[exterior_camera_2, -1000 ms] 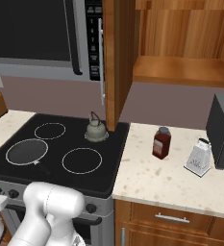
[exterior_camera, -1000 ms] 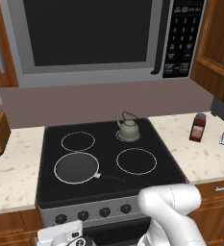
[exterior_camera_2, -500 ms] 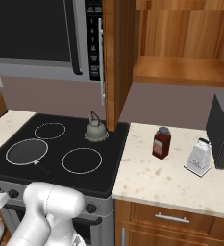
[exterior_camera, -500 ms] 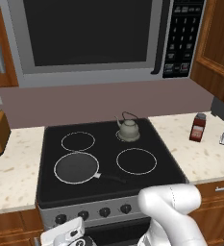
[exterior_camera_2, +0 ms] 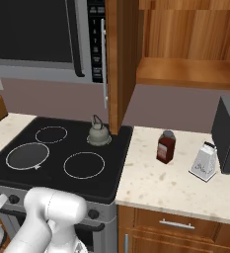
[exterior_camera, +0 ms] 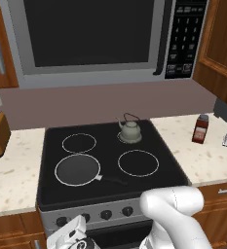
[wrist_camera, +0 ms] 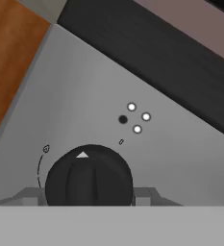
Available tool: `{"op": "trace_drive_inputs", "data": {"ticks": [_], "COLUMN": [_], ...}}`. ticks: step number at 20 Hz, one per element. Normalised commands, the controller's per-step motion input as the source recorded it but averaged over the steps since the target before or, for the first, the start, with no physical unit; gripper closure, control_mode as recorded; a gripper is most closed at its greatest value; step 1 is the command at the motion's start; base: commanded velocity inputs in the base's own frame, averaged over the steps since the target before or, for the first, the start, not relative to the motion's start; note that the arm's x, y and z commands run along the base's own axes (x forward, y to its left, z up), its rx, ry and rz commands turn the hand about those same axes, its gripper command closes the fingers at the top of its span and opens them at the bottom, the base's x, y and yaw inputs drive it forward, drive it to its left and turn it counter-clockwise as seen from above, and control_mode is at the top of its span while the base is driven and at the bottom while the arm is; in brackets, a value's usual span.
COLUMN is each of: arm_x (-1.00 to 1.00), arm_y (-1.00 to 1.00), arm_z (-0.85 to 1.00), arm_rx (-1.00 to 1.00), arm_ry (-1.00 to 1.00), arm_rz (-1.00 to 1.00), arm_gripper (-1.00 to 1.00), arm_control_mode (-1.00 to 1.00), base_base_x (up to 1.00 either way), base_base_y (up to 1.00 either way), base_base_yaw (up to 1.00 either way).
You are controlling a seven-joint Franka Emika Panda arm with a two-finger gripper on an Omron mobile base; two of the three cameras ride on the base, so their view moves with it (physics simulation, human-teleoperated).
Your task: Pick the pan from the cabinet and place it on the stove. Then turn on the stove burner for the pan.
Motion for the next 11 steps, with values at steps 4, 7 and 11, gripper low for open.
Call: {"op": "trace_drive_inputs", "data": {"ticks": [4,7,11], "arm_x": [-0.17,-0.16,-0.15], "arm_y": [0.04,0.01,0.07], "arm_z": [0.12,0.07,0.01], "arm_rx": [-0.3,-0.29,-0.28], "arm_ry": [-0.02,-0.02,-0.01], "arm_rz": [0.0,0.0,0.0], "arm_gripper": [1.0,1.0,1.0], "arm_control_mode": [-1.0,-1.0,-1.0], "base_base_x": [0.0,0.0,0.0], "base_base_y": [0.0,0.0,0.0], "base_base_yaw": [0.0,0.0,0.0]}}
